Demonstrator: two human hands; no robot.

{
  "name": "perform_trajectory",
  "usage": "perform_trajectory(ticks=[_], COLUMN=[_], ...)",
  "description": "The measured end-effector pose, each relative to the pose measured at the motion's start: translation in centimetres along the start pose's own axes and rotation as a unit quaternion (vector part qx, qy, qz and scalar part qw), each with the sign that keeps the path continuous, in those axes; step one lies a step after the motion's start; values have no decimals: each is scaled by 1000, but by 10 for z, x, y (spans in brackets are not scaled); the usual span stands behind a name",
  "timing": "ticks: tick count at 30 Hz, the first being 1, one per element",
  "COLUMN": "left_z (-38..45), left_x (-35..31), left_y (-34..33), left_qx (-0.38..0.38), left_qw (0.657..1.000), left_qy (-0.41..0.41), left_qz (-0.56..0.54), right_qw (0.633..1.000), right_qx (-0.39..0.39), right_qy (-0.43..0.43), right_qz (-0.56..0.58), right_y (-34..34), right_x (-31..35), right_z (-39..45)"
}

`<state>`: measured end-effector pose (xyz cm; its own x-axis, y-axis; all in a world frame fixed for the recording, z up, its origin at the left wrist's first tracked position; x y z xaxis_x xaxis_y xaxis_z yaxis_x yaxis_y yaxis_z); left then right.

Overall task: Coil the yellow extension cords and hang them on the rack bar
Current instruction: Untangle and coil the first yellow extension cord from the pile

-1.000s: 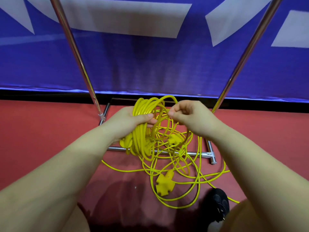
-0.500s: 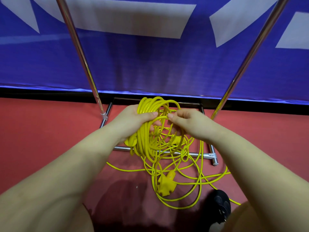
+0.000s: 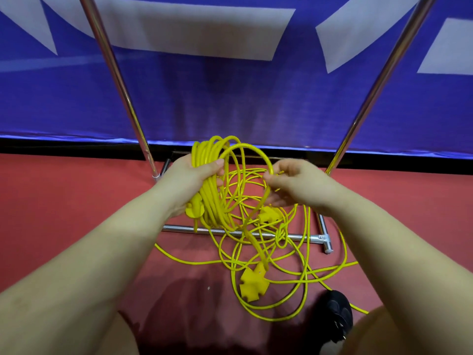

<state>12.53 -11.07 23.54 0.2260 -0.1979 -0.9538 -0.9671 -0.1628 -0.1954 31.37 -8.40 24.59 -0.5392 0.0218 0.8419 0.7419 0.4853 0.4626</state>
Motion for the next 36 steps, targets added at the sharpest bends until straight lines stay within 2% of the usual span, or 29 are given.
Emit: perform_trajectory(ticks=[2,6,12,17,19,21,22,24,25,28,36], left_z=[-2,-5,-4,-12,-13,-12,-11,-9,-8,-7,-1], left_x=[2,8,12,13,13,11,9,7,5,3,-1], left_y=[-5,-16,-20,-29,-31,-29,-28,-23,-21,-15,3], left_qx=[30,58,93,151,148,126,112,79,63,28,-36], left_qw=[999,997,994,988,988,992,993,995,995,994,991], left_qy=[-1,25,23,40,27,25,23,23,22,25,29], left_qz=[43,52,43,20,14,-6,-22,-59,-75,-100,-129], right_qw=[992,956,922,875,868,890,918,980,996,994,942], right_qx=[-7,-24,-62,-62,-58,-44,-36,-9,11,63,93], right_qy=[-4,-34,-60,-78,-71,-47,-36,-19,-8,19,52], right_qz=[128,291,378,474,488,452,394,197,94,-91,-318], right_y=[6,6,7,3,2,3,2,-6,-14,-39,-38], right_x=[8,14,13,14,16,19,20,17,14,3,0], right_z=[-4,-8,-5,-5,-4,-3,-3,-4,-6,-7,-11])
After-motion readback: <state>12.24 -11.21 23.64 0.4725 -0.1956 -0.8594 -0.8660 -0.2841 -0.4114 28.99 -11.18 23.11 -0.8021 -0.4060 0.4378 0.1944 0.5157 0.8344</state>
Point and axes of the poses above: each hand's wrist, its own z-axis towards the middle knuckle, its own y-axis out of the back of the hand, x = y × z, the point moved 4 cm from there along z, towards the middle knuckle, and after that the axes turned 10 degrees about -z, right-handed, at the moved point
